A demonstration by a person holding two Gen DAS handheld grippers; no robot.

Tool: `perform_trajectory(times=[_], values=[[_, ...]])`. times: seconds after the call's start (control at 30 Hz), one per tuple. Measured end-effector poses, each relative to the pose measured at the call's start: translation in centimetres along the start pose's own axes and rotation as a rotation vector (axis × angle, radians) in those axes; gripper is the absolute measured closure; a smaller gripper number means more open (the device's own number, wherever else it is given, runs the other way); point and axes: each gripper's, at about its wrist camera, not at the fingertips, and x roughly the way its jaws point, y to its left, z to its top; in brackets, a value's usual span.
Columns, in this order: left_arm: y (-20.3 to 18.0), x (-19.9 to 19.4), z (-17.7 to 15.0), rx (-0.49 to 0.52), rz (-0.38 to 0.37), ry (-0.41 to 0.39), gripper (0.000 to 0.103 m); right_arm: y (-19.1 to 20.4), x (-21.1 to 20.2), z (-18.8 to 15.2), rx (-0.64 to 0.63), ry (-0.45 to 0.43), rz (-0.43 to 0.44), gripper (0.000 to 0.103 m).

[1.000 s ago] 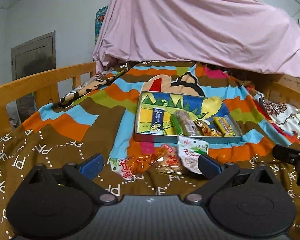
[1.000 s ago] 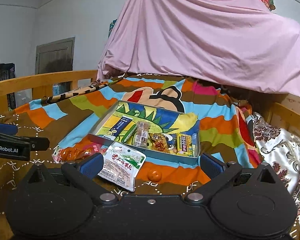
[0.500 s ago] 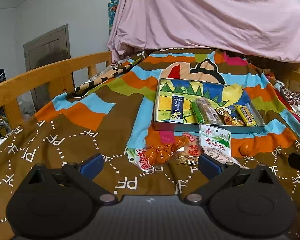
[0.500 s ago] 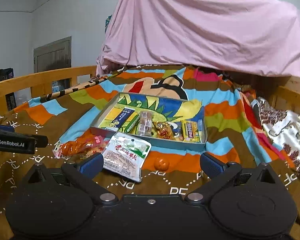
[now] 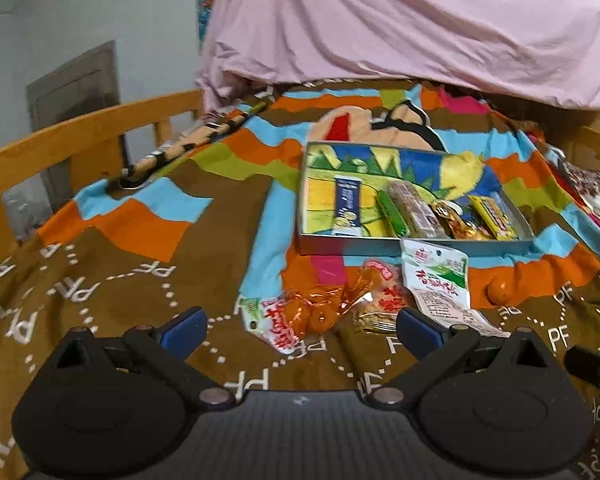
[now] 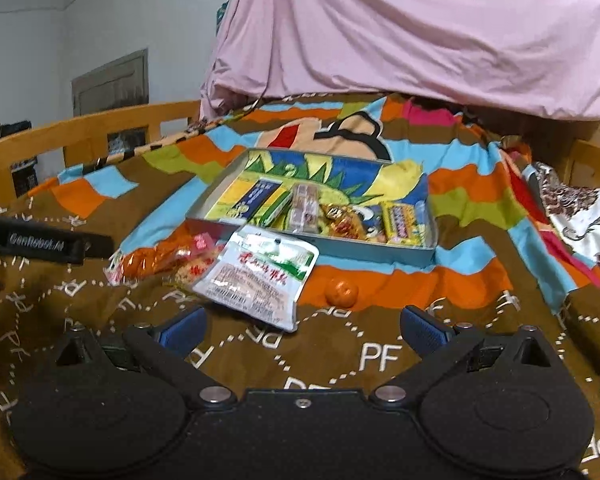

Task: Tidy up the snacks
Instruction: 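Move both tools back toward the snacks beside the tray, then grasp the orange chicken-feet bag with the left tool while the right tool grasps the white-green tofu pack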

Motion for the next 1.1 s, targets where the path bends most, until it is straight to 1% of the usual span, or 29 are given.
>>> perform_trajectory(times=[0.07, 0.13, 0.2, 0.27, 0.33, 0.43, 0.5, 0.67, 0.77, 0.87, 0.97, 1.03, 1.1], values=[[0.4, 0.8, 0.0, 0.028, -0.026, -0.003, 0.000, 0.5, 0.7, 0.0, -0.022, 0.011, 0.010, 0.001], [1.0, 1.9, 0.2, 0.079, -0.069, 0.017, 0.000, 1.1, 1.3, 0.1, -0.040, 0.016, 0.018, 0.001], [1.6, 3.0, 0.5, 0.107, -0.098, 0.031, 0.000, 1.7, 1.7, 0.2, -0.058, 0.017, 0.024, 0.001], [2.2, 4.0, 0.8, 0.131, -0.145, 0.034, 0.000, 2.4, 2.0, 0.3, -0.080, 0.024, 0.024, 0.001], [2.8, 5.0, 1.1, 0.160, -0.195, 0.035, 0.000, 3.2, 2.5, 0.7, -0.113, 0.034, 0.010, 0.001], [3.8, 6.4, 1.4, 0.177, -0.255, 0.042, 0.000, 4.5, 3.1, 1.6, -0.153, 0.038, -0.028, 0.001], [4.3, 7.4, 1.7, 0.203, -0.295, 0.056, 0.000, 4.9, 3.8, 2.5, -0.167, 0.052, -0.032, 0.001], [4.6, 8.9, 2.7, 0.276, -0.346, 0.062, 0.000, 6.1, 6.5, 3.5, -0.239, 0.089, -0.080, 0.001], [4.7, 9.2, 2.9, 0.308, -0.375, 0.054, 0.001, 6.9, 7.3, 3.7, -0.367, 0.087, -0.059, 0.001], [4.9, 9.7, 3.0, 0.286, -0.401, 0.064, 0.001, 7.7, 7.6, 5.0, -0.464, 0.157, -0.020, 0.001], [4.9, 9.8, 3.0, 0.254, -0.415, 0.060, 0.001, 8.8, 6.9, 6.8, -0.613, 0.223, 0.049, 0.001], [4.9, 9.6, 2.7, 0.233, -0.427, 0.038, 0.001, 9.2, 6.1, 8.2, -0.697, 0.247, 0.097, 0.001], [5.1, 9.3, 2.3, 0.221, -0.424, 0.011, 0.001, 9.4, 5.4, 9.5, -0.763, 0.261, 0.117, 0.001]])
